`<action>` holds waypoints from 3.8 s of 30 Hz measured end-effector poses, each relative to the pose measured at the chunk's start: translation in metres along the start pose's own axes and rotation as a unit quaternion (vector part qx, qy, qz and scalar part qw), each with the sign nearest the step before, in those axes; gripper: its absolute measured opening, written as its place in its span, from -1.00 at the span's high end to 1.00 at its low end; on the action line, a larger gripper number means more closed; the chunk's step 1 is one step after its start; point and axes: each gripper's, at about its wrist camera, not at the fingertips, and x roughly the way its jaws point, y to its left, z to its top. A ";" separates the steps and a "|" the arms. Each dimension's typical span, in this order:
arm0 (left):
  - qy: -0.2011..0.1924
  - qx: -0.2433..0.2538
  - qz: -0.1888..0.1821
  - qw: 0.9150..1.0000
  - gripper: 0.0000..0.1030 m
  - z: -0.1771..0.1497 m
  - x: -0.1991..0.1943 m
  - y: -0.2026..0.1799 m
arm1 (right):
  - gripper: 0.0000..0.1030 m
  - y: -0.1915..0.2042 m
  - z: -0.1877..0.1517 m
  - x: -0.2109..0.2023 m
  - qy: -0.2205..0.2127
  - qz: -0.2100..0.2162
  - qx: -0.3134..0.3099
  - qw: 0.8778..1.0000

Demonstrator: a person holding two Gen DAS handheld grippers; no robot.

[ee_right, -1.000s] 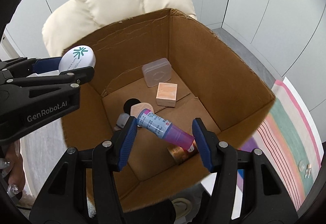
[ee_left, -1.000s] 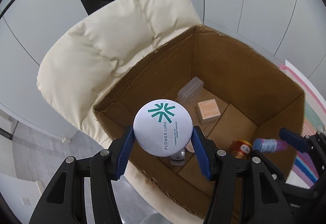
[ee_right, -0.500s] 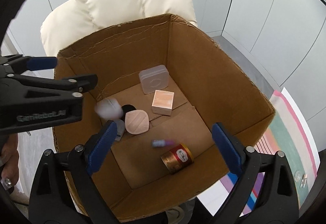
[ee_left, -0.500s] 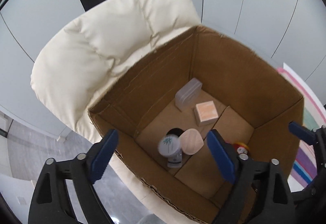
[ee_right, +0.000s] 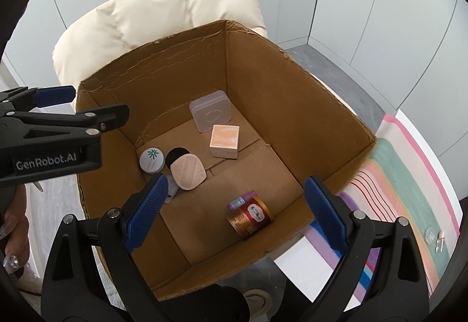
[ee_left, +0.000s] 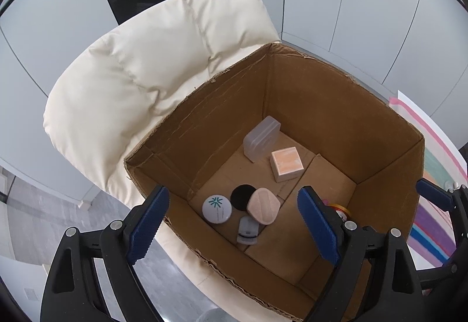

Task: Organize objects
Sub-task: 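Withdraw both tools from the box back toward the striped cloth, then grasp the clear labeled case with left tool while right tool grasps the pink-capped bottle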

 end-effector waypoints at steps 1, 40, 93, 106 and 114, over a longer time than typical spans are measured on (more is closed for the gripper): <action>-0.001 0.000 -0.003 1.000 -0.76 0.000 -0.001 0.000 | -0.86 -0.001 -0.001 -0.001 0.000 -0.003 0.001 1.000; -0.026 0.193 -0.160 0.968 -0.76 -0.039 -0.063 -0.255 | -0.86 -0.202 -0.159 -0.114 -0.002 -0.147 0.225 0.963; 0.045 0.231 -0.171 0.957 -0.76 -0.094 0.114 -0.583 | 0.40 -0.529 -0.273 0.034 0.016 -0.246 0.397 0.884; 0.041 0.246 -0.200 0.947 -0.67 -0.113 0.109 -0.651 | 0.41 -0.562 -0.335 0.004 0.003 -0.237 0.425 0.874; 0.012 0.256 -0.170 0.952 -0.13 -0.113 0.108 -0.650 | 0.42 -0.557 -0.336 -0.011 0.008 -0.230 0.409 0.883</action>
